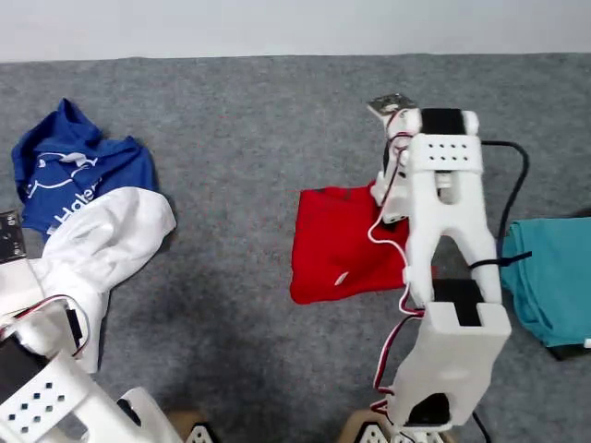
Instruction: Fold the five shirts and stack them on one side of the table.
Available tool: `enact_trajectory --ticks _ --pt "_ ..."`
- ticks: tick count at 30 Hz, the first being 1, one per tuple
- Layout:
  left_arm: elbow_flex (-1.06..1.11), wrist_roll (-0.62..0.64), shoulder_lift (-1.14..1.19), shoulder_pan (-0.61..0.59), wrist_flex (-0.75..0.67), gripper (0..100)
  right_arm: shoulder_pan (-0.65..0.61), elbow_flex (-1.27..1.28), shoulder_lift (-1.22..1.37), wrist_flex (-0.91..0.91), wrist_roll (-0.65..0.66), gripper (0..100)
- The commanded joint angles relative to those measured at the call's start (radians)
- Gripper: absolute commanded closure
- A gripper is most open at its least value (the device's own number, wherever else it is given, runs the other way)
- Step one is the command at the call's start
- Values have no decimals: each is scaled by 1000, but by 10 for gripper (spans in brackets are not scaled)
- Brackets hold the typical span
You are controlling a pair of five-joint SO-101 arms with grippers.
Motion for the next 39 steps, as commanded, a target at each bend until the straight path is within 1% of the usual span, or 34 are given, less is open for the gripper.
enact_trajectory --ticks 1,5,7,10,13,17,21,24,26,30,32,34,39 --pt "-4 2 -9 3 -14 906 28 -8 -68 5 48 989" --pt "-4 2 -9 3 -14 906 67 -8 -68 -74 55 989" --pt "-4 2 -9 3 -14 906 73 -8 -68 -105 84 989" --pt "-4 2 -9 3 -14 906 51 -8 -70 -128 121 989" --pt "-4 2 -9 3 -14 906 31 -8 -70 -173 123 989" --pt "-2 2 -9 3 -14 906 35 -3 -67 -265 124 989" --pt "-2 2 -9 3 -14 906 45 8 -33 -309 132 989" --pt "-2 2 -9 3 -14 906 62 9 33 -334 199 984" --pt "-2 2 -9 3 -14 906 74 8 56 -326 219 946" --pt "-1 2 -9 3 -14 906 84 8 33 -262 216 775" --pt "-1 2 -9 3 -14 906 84 8 4 -239 216 716" --pt "-1 2 -9 3 -14 906 77 8 -31 -232 216 697" --pt "-1 2 -9 3 -14 906 56 8 -162 -200 216 699"
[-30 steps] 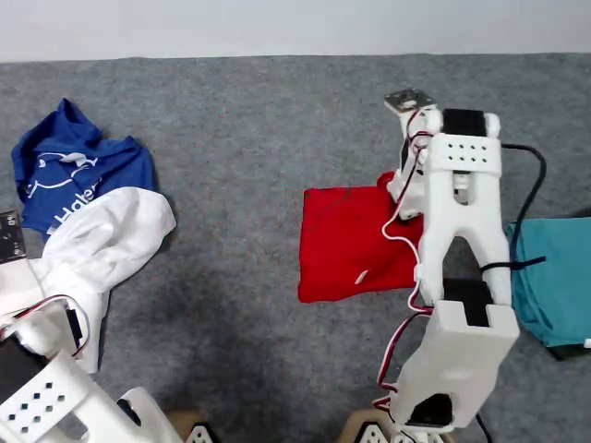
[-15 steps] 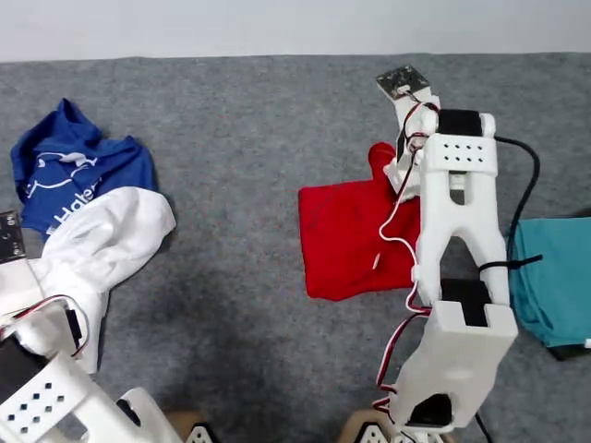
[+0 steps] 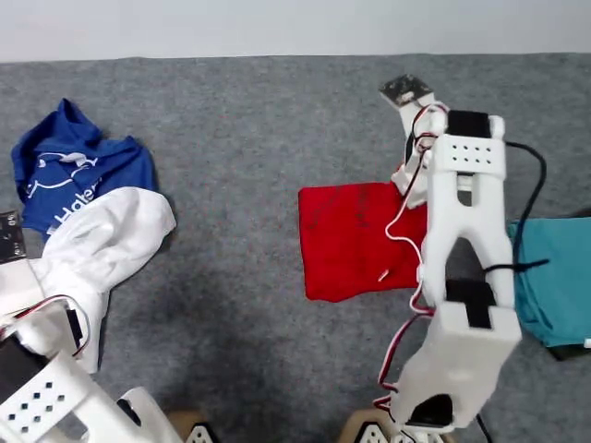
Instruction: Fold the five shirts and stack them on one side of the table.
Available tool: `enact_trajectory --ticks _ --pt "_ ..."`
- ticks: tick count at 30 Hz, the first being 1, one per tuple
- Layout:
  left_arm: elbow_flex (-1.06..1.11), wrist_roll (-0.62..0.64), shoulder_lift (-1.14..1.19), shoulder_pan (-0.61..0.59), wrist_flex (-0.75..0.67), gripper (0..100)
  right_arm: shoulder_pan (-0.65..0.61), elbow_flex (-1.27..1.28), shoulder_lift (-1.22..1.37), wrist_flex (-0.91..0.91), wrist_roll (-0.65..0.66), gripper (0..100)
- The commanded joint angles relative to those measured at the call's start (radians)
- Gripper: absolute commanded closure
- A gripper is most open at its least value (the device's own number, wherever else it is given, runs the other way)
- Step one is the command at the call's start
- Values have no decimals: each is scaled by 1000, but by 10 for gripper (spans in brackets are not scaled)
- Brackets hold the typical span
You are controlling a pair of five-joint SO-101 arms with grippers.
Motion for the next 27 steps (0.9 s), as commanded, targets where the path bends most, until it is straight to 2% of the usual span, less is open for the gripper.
enact_trajectory --ticks 1,5,7,13,15,21,27 --pt "-4 2 -9 3 -14 906 -22 -11 -151 53 11 699" --pt "-4 2 -9 3 -14 906 -96 -5 -219 202 6 705" --pt "-4 2 -9 3 -14 906 -137 -5 -217 243 -34 749" --pt "-4 2 -9 9 -14 906 -214 6 -122 145 -124 998" --pt "-4 2 -9 38 -14 906 -214 6 -59 116 -144 966" --pt "-4 2 -9 100 -14 906 -134 6 133 108 -141 988" --pt "-4 2 -9 98 -15 906 21 -2 119 189 -95 988"
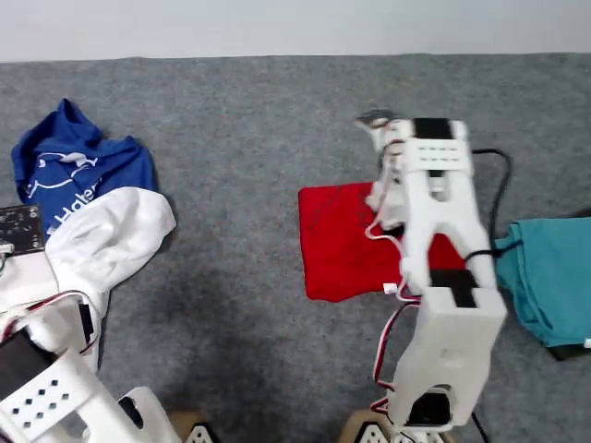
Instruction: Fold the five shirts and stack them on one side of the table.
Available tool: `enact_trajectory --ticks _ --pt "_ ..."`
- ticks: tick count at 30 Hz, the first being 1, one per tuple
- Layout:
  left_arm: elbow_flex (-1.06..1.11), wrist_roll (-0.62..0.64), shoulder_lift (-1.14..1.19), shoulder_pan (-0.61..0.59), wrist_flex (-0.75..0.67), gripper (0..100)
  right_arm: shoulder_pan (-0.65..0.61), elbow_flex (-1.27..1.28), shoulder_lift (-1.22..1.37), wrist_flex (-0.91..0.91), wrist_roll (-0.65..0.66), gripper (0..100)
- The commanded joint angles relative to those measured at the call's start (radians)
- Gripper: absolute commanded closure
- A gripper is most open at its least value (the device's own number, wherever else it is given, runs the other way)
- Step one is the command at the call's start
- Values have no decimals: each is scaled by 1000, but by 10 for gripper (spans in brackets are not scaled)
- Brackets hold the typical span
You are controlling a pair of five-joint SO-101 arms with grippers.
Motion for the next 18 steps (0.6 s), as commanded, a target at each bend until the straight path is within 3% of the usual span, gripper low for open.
enact_trajectory --ticks 1,10,13,18 --pt "-4 2 -9 3 -15 906 87 -15 -44 73 71 988" --pt "-4 -2 -9 3 -15 906 277 107 -104 125 207 989" --pt "-4 -2 -9 3 -15 906 288 187 -160 125 278 989" --pt "-4 -2 -9 3 -15 906 223 236 -357 120 273 989"
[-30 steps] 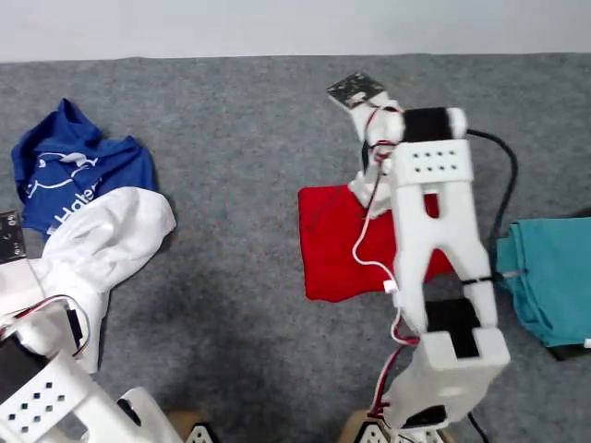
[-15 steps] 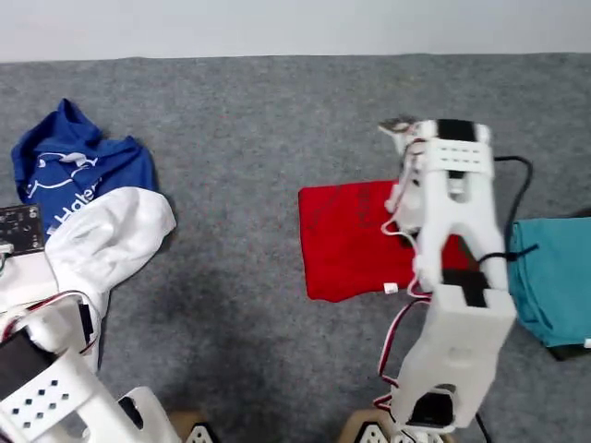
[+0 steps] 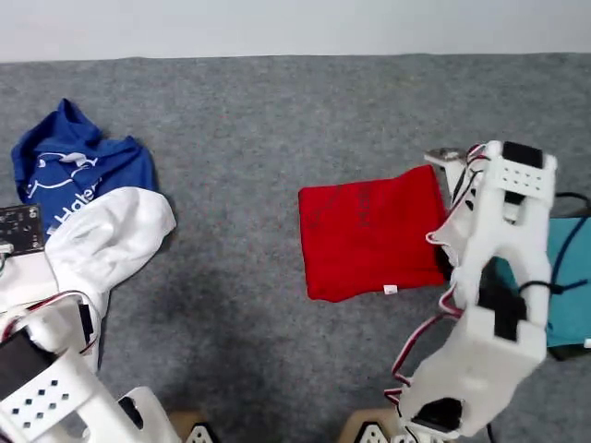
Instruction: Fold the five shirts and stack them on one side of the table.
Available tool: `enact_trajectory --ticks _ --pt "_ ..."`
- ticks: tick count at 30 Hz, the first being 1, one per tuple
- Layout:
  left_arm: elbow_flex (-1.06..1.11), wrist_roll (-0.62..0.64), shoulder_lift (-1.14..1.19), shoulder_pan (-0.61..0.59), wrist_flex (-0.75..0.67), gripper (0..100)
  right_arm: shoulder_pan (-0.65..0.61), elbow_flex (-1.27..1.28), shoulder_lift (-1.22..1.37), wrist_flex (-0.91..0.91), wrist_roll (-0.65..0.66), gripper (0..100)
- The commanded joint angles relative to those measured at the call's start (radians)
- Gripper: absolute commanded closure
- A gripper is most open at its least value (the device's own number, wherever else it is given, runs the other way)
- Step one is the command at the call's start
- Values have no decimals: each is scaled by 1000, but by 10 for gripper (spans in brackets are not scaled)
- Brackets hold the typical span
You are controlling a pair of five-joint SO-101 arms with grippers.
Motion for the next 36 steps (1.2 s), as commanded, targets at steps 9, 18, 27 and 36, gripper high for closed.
enact_trajectory --ticks 9,18,27,36 --pt "-5 -2 -9 5 -15 906 -344 141 -217 -119 -173 989" --pt "-5 -2 -12 5 -15 906 -429 519 -194 -312 -207 989" --pt "-5 -2 -14 2 -15 906 -475 523 -524 -314 -212 989" --pt "-5 -2 -14 0 -14 906 -542 523 -369 -564 -213 989"
